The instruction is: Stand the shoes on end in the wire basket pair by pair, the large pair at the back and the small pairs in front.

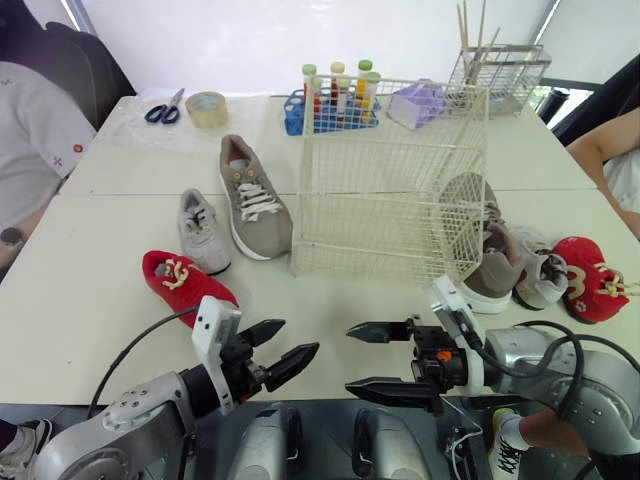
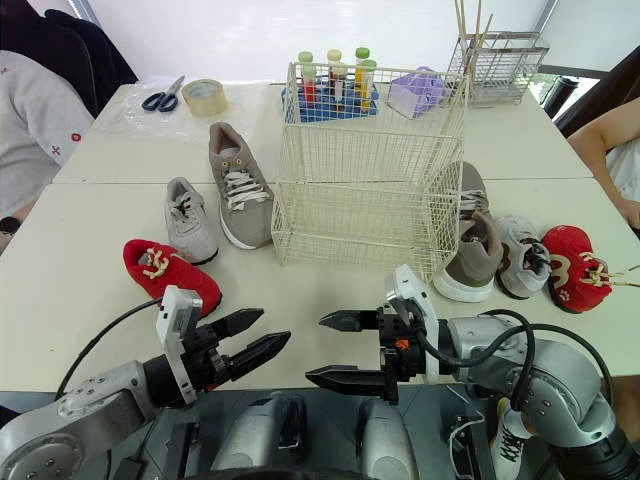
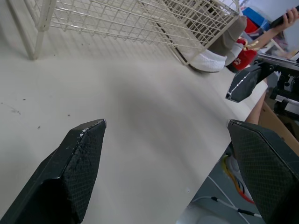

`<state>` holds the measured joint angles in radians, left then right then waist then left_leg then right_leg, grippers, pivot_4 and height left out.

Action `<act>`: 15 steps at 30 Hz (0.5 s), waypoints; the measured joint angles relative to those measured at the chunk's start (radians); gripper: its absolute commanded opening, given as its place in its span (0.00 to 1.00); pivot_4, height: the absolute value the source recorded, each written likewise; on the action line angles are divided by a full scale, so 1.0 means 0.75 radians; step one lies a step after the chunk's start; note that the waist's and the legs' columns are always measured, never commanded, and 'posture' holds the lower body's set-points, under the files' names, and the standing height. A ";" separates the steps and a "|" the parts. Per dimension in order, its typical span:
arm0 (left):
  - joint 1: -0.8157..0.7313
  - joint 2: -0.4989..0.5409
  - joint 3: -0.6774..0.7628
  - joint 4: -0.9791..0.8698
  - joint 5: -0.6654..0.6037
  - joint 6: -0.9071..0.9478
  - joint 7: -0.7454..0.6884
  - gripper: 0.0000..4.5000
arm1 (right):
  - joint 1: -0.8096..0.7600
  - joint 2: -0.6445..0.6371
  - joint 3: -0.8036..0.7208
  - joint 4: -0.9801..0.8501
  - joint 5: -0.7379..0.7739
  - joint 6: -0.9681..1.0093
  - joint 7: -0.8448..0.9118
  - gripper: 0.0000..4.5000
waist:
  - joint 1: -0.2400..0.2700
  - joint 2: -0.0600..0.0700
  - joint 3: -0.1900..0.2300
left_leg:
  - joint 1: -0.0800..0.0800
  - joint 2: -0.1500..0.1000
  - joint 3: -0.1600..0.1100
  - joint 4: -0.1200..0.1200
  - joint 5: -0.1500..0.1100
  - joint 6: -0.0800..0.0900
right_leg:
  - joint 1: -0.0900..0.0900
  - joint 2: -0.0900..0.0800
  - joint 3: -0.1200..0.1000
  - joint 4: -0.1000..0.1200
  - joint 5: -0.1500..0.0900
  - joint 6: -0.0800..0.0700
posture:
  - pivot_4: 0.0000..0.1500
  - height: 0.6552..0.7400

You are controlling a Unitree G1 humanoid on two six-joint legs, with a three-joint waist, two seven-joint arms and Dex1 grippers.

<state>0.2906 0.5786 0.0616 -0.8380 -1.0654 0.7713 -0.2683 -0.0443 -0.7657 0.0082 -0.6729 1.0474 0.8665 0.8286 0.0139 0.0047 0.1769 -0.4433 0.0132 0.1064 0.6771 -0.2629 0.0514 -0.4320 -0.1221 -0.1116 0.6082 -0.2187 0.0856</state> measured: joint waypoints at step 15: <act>-0.006 -0.058 -0.058 0.028 0.110 -0.043 -0.030 0.96 | -0.018 -0.001 0.000 0.013 -0.008 0.001 0.006 1.00 | 0.001 0.000 0.000 | 0.000 0.000 0.001 -0.011 0.000 0.000 | 0.002 0.002 -0.001 -0.015 0.002 -0.003 | 1.00 0.97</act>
<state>0.2862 0.5351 0.0177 -0.8170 -0.9831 0.7390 -0.2908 -0.0577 -0.7662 0.0080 -0.6631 1.0411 0.8669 0.8333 0.0146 0.0046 0.1768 -0.4433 0.0129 0.1068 0.6685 -0.2627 0.0512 -0.4308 -0.1209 -0.1126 0.5972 -0.2170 0.0835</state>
